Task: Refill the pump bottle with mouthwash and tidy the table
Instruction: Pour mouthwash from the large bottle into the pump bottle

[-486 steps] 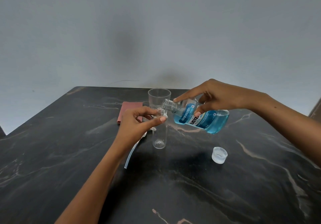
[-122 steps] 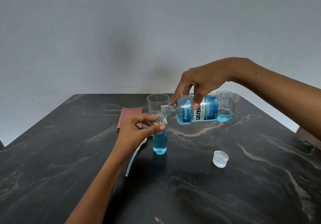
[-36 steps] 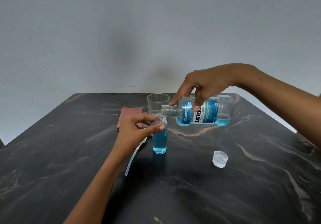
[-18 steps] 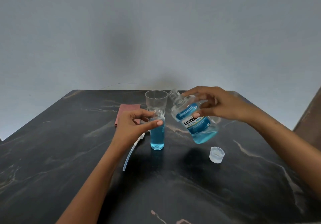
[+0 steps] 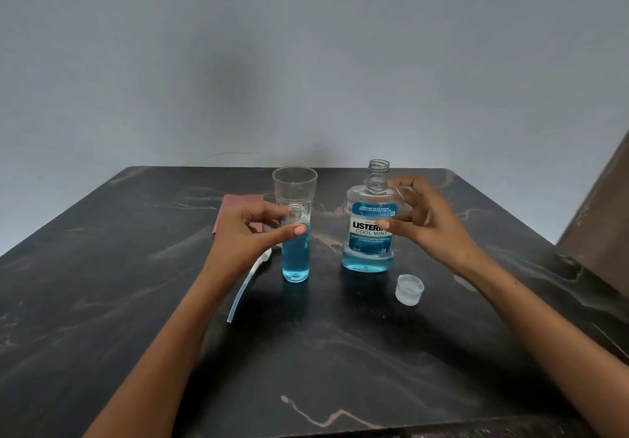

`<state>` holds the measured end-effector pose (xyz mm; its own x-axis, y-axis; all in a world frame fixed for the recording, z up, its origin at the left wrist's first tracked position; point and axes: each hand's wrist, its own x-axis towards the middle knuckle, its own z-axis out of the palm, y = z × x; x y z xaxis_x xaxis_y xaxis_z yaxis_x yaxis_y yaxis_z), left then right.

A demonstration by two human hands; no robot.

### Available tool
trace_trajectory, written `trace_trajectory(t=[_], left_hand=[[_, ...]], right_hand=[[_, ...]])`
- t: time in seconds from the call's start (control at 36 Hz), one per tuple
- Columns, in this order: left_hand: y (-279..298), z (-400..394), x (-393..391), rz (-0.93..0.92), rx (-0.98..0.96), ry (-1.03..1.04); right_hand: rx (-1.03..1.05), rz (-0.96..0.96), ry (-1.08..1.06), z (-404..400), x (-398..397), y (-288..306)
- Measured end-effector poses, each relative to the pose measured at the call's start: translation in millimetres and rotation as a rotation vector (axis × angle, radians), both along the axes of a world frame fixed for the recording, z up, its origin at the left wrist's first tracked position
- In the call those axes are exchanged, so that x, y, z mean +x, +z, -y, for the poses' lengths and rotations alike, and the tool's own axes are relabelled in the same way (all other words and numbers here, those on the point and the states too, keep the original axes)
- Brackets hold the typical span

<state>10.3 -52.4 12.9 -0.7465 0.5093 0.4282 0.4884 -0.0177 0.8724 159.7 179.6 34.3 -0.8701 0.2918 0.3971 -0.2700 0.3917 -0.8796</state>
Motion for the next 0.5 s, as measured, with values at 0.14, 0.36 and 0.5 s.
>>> trace_trajectory(t=[0.14,0.36,0.5], left_hand=[[0.6,-0.1,0.1,0.0,0.0,-0.002],[1.4,0.1,1.2,-0.001,0.004,-0.004],[1.5,0.5,1.1,-0.011,0.005,0.001]], right_hand=[[-0.014,0.012,-0.014,0.3,0.5,-2.7],[0.054,0.0,-0.036,-0.7,7.7,-10.3],[0.081,-0.175,-0.262,6.0,20.5,-15.3]])
